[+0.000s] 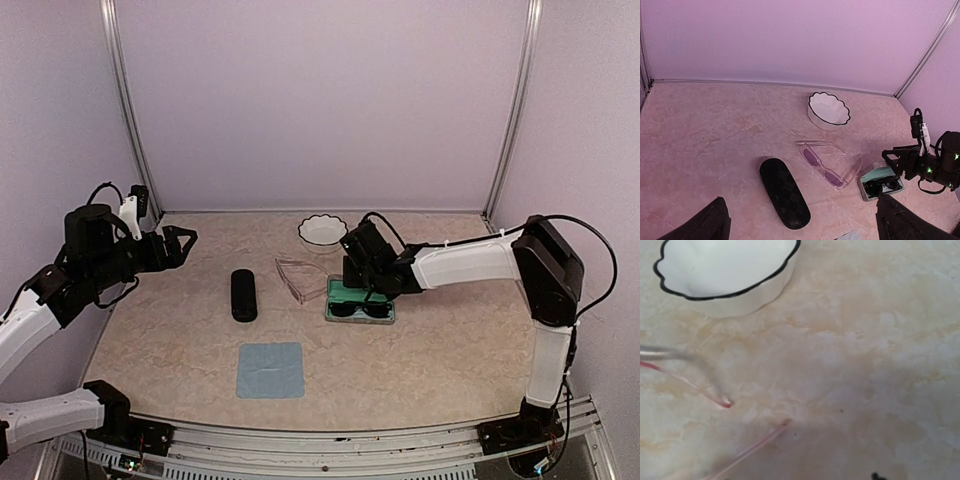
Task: Organize the sunglasses
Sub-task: Close the case with sunglasses at the center of the board.
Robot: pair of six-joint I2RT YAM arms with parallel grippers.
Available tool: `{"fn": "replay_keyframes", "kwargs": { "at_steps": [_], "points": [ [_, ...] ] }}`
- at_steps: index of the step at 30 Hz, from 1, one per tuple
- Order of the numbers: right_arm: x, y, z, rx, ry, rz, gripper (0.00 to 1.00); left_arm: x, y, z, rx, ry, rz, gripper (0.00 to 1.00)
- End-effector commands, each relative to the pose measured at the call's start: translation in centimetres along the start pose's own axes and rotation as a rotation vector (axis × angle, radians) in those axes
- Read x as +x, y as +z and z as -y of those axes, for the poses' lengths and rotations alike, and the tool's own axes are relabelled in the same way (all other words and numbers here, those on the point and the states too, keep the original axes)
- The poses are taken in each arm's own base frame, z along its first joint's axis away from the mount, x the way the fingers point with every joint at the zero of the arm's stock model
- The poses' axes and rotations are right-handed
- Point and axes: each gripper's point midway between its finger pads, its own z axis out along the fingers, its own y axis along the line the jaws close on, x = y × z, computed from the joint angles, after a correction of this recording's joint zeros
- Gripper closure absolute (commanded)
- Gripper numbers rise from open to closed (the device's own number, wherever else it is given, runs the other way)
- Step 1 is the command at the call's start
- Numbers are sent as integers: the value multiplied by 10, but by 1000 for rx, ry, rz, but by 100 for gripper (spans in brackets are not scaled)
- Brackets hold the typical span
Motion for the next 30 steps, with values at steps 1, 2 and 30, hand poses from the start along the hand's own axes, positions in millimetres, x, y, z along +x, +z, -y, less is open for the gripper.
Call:
{"fn": "replay_keyframes", "kwargs": {
  "at_steps": [1, 2, 30],
  "points": [
    [72, -4, 0, -11, -38, -171, 43, -4, 0, 0, 6, -1, 19, 1],
    [77, -4, 2, -9, -37, -179, 44, -4, 0, 0, 6, 0, 19, 1],
    [105, -30, 0, -10, -105, -204, 45, -1, 4, -2, 6, -6, 4, 1]
  ]
}}
